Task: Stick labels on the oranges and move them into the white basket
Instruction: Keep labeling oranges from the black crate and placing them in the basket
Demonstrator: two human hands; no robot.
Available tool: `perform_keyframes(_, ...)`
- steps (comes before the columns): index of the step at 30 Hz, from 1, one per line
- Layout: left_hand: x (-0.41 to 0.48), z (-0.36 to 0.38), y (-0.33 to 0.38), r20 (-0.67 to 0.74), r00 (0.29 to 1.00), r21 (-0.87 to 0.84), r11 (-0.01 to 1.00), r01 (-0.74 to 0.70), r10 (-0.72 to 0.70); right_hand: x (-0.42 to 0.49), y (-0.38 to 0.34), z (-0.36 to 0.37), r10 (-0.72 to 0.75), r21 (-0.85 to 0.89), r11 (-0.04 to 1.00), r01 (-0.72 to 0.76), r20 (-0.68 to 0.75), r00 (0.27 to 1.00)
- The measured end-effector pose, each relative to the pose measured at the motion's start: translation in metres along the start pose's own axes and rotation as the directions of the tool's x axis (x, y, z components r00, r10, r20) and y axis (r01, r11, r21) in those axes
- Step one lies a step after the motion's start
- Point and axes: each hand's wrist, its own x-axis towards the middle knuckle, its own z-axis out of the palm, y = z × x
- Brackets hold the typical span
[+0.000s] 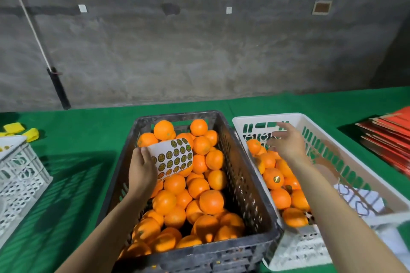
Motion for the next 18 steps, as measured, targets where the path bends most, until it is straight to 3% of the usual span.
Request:
perform_keyframes(4, 0.002, 0.002, -0.002, 0.022, 0.999, 0.046, 0.998, -0.037, 0.036, 0.001, 0.022, -0.030, 0.054, -0.219, 0.976, -0.018, 0.159, 0.986)
perform_keyframes(7, 0.001, 0.003, -0.003, 0.043, 0.996, 0.088, 0.993, -0.077, 0.074, -0.003, 0.044, -0.046, 0.080, -0.434, 0.900, 0.041, 0.257, 0.963)
perform_keyframes(11, -0.003, 0.004, -0.002, 0.089, 0.987, 0.131, 0.981, -0.143, 0.132, -0.001, 0.068, -0.059, 0.191, -0.534, 0.844, 0.046, 0.380, 0.905)
perform_keyframes(13, -0.006, 0.005, -0.002, 0.117, 0.980, 0.155, 0.972, -0.175, 0.158, -0.001, 0.078, -0.065, 0.311, -0.608, 0.794, -0.002, 0.403, 0.860)
perform_keyframes(16, -0.009, 0.006, -0.001, 0.156, 0.966, 0.197, 0.952, -0.235, 0.206, -0.003, 0.094, -0.071, 0.452, -0.738, 0.673, 0.055, 0.468, 0.760)
perform_keyframes(18, -0.011, 0.007, 0.001, 0.179, 0.960, 0.228, 0.940, -0.255, 0.217, -0.002, 0.104, -0.075, 0.501, -0.724, 0.688, 0.048, 0.522, 0.690)
